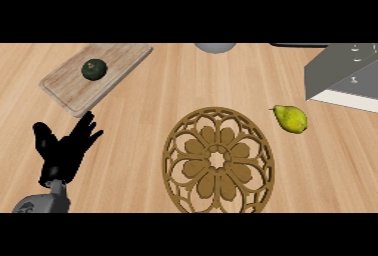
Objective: Pick the bell pepper from the placemat and place it in the tiered shelf
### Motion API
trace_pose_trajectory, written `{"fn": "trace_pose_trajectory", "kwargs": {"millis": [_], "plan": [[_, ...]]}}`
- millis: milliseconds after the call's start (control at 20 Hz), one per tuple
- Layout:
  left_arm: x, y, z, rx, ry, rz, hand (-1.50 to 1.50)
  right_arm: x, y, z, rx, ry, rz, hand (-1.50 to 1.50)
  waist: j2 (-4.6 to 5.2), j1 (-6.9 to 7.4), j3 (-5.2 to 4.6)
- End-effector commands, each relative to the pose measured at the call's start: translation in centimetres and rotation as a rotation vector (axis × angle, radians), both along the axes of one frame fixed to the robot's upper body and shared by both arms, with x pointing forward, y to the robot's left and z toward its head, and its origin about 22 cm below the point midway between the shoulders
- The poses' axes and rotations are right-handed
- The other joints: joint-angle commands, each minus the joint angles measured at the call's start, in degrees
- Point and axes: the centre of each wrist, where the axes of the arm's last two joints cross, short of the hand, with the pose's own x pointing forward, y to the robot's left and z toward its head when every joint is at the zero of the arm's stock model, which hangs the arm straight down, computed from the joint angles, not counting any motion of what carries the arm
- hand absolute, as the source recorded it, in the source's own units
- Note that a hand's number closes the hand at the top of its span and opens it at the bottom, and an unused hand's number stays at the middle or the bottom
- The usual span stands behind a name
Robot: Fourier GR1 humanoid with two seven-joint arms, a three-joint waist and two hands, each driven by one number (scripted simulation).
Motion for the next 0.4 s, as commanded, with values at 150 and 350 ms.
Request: {"fn": "trace_pose_trajectory", "kwargs": {"millis": [150,350], "plan": [[-0.6,0.1,-1.1,-0.02,0.06,0.001,0.0,-5.8,-3.1,-0.7,0.058,-0.038,0.029,-1.5,0.26,-0.96,-0.02],[-1.6,-0.1,-1.6,-0.005,0.065,0.011,0.0,-7.4,-3.9,-1.6,0.056,-0.004,0.055,-1.5,0.25,-0.66,0.03]]}}
